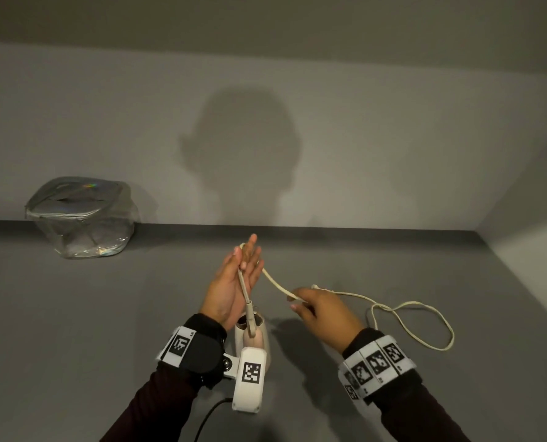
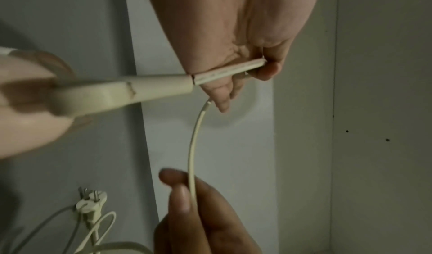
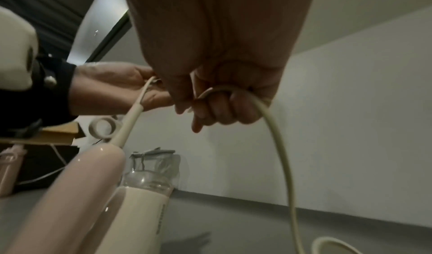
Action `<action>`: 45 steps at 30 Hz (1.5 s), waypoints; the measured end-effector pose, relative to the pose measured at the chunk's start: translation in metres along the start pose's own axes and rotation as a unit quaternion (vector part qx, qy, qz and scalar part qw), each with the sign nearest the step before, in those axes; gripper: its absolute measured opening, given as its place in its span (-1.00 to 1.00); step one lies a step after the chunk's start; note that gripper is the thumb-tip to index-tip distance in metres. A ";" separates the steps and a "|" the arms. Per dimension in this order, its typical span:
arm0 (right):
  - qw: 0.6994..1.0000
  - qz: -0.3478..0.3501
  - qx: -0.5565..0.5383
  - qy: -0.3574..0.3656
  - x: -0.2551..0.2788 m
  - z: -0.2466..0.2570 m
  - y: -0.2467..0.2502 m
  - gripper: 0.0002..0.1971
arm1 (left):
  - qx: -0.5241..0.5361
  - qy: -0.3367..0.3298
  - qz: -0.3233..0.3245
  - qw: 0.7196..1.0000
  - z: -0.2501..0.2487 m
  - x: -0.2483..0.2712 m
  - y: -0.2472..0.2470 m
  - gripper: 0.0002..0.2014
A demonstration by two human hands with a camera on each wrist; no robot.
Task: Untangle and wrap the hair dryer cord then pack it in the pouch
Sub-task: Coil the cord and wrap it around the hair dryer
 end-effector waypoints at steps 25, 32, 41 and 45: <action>0.966 -0.202 0.134 0.088 0.000 0.071 0.097 -0.38 | -0.334 0.039 0.161 0.928 0.025 0.017 -0.025 -0.61; 0.994 -0.088 -0.056 0.013 -0.028 0.034 0.089 -0.60 | -0.369 0.034 0.178 0.912 0.019 0.019 -0.022 -0.73; 0.983 -0.111 0.137 -0.057 -0.031 -0.006 0.114 -0.58 | -0.361 0.030 0.184 0.914 0.017 0.014 -0.024 -0.73; 0.966 -0.174 0.145 -0.123 -0.029 -0.011 0.112 -0.40 | -0.316 0.056 0.214 0.922 0.025 0.022 -0.031 -0.70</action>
Point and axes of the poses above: each hand's wrist, its own x-axis away from the middle knuckle, its own y-axis out of the back of the hand, z = x × y, the point moved 7 cm from there along -x, towards the middle knuckle, and after that the axes turned 10 degrees about -y, right-handed, at the moved point
